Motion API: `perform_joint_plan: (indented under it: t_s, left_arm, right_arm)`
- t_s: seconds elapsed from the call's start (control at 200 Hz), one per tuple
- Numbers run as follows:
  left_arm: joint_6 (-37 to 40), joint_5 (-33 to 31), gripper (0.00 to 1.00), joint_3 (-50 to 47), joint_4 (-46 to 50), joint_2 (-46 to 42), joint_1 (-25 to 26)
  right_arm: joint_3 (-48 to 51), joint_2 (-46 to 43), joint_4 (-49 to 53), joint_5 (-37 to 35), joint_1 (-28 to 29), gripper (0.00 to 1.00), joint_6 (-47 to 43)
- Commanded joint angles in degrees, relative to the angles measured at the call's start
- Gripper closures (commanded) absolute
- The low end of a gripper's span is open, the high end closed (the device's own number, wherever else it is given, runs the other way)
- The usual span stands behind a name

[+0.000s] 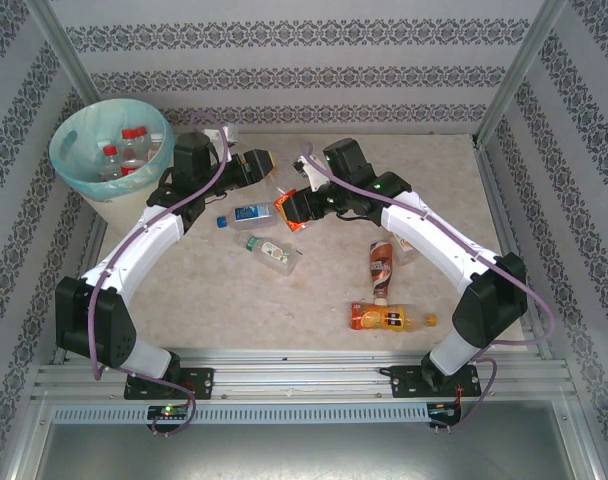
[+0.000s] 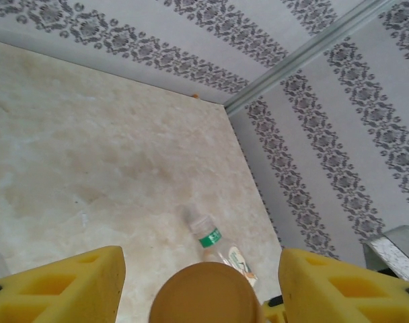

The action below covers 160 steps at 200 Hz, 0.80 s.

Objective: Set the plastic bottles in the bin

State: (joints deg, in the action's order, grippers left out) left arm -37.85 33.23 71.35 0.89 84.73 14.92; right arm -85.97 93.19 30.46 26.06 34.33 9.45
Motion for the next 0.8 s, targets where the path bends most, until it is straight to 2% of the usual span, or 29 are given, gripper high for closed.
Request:
perform_joint_plan:
  t_s: [0.0,0.095,0.27,0.41,0.52,0.59,0.654,0.794]
  left_arm:
    - [-2.3,3.6,0.39,-0.9,-2.9,-0.3,0.0]
    - [-3.0,5.1,0.41,-1.0,-2.6,-0.2,0.0]
    - [-4.8,8.1,0.55,-1.5,-4.4,0.5,0.0]
    - [-4.5,8.0,0.59,-1.4,-4.7,0.4,0.0]
    - [-4.8,7.4,0.58,-1.4,-5.0,0.3,0.0]
    - [-6.0,7.4,0.46,-1.7,-6.0,0.4,0.0]
    - [-7.0,8.1,0.45,-1.9,-7.2,0.5,0.1]
    - [-7.4,9.0,0.64,-1.9,-7.4,0.7,0.0]
  right_arm:
    - [-0.6,-0.9,-2.3,1.3,0.8,0.5,1.4]
    - [-0.7,-0.8,-2.8,1.1,1.0,0.51,1.8]
    - [-0.9,-1.0,-3.3,1.3,1.4,0.51,1.9]
    - [-0.6,-1.3,-3.1,2.0,1.6,0.51,1.2]
    - [0.2,-1.8,-3.4,2.4,1.7,0.51,0.6]
    - [0.9,-2.2,-3.8,2.3,1.7,0.51,0.7]
    - [1.3,-2.6,-4.1,2.4,1.7,0.51,0.7]
    - [1.8,-2.9,-4.4,2.0,1.8,0.51,0.8]
